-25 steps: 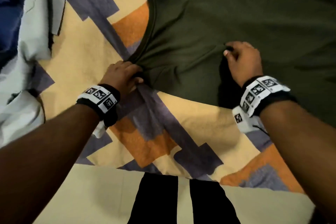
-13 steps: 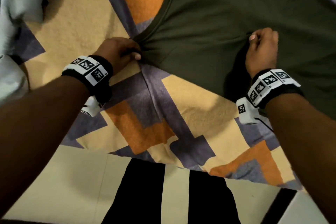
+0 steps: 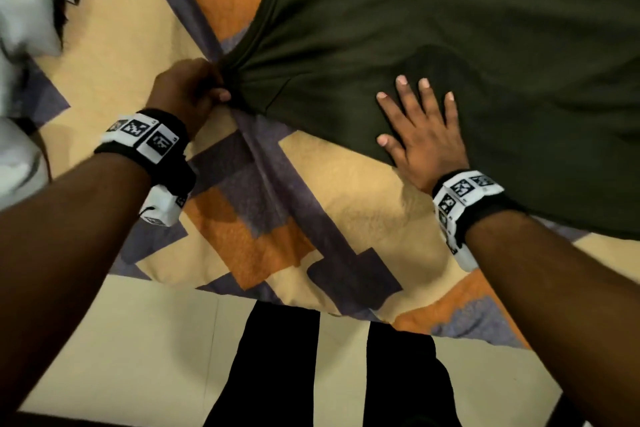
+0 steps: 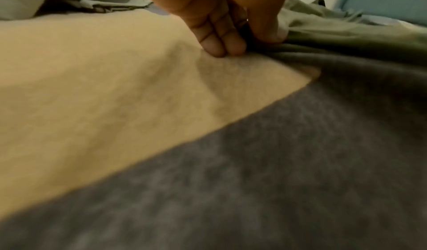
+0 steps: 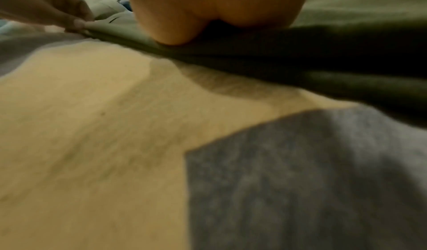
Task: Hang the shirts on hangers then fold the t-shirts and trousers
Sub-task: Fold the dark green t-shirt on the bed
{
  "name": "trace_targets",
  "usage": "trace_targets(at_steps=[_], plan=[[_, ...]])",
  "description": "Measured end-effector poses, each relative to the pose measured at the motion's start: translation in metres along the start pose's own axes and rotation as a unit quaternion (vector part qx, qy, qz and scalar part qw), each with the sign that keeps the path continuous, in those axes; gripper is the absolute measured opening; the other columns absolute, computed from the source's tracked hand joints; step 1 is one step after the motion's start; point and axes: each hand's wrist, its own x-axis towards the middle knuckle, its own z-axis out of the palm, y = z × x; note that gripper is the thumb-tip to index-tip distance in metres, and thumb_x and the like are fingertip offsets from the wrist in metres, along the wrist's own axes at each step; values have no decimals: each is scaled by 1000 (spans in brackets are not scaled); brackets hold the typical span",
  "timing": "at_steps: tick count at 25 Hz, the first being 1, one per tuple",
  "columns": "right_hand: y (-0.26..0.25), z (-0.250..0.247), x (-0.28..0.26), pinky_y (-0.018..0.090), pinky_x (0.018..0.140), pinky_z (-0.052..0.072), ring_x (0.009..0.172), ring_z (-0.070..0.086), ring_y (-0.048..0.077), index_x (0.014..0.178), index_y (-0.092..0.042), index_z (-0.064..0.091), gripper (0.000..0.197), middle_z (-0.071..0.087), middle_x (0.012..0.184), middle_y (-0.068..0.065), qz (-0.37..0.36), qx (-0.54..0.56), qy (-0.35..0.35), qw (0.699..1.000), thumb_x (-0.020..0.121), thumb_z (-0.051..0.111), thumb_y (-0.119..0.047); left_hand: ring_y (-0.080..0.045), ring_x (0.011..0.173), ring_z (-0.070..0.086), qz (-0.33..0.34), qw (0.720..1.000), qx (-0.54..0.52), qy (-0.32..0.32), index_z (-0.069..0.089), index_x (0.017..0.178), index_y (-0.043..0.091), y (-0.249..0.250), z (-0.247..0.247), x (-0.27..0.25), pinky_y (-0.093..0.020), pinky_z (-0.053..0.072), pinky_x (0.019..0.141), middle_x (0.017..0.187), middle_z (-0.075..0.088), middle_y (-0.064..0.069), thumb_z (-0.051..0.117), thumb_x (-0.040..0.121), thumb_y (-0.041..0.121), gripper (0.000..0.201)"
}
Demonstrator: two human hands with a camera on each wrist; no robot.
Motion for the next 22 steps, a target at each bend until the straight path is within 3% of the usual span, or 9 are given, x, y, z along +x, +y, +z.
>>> trace_targets(at_steps=[3,6,8,10,12,14,17,20,22], plan=[[2,7,1,57,114,7,147,11,29,152,-33,14,63,9,162,0,4,-35,0,999,94,30,-52,-36,102,59,-57,998,-12,22,64,100,-1,9,3,-1,-31,39,84,107,64,-22,70,82,12,23],[2,12,-3,57,114,4,147,11,28,152,-32,13,67,9,162,0,1,-48,16,999,92,28,-60,-43,111,50,-101,990,64,70,59,118,10,34,12,-16,-43,40,88,130,48,-21,66,77,13,41],[0,16,-2,58,113,1,148,10,27,152,-33,13,72,8,162,0,5,-51,28,998,90,25,-68,-43,119,47,42,989,102,95,57,123,17,80,41,-30,-49,41,93,138,45,-19,62,76,18,47],[-1,17,-4,60,113,2,148,10,27,152,-33,14,78,9,162,-1,5,-52,34,998,87,22,-74,-34,135,36,192,974,119,-14,48,137,23,130,87,-42,-50,33,107,149,37,-11,49,87,22,49],[10,19,-6,61,112,5,147,13,26,152,-33,17,80,12,161,0,-4,-55,46,997,85,25,-76,-21,147,5,132,968,157,-147,9,150,35,147,121,-47,-46,5,116,160,5,7,37,97,31,61],[36,15,-9,61,112,6,147,15,27,152,-34,17,81,13,161,1,13,-53,59,997,84,26,-78,-17,146,-11,69,971,183,-141,-15,145,41,136,129,-41,-47,-9,114,157,-13,17,30,98,44,66],[98,3,-32,61,112,5,147,12,28,152,-35,11,84,9,162,0,98,-41,73,992,82,25,-80,-17,145,-15,59,967,193,-153,-18,145,42,132,116,-32,-54,-10,113,156,-17,19,23,96,54,64],[159,0,-61,63,113,5,148,9,28,153,-34,10,85,6,162,0,169,-28,58,984,82,28,-78,-18,144,-20,-6,972,188,-144,-19,144,44,148,113,-36,-57,-15,110,153,-24,19,18,93,60,65],[189,-8,-76,63,113,5,147,8,30,152,-33,12,84,6,162,2,203,-26,53,977,82,27,-76,-24,144,-21,46,972,202,-114,-19,144,42,189,124,-32,-54,-20,107,149,-32,17,15,91,62,67]])
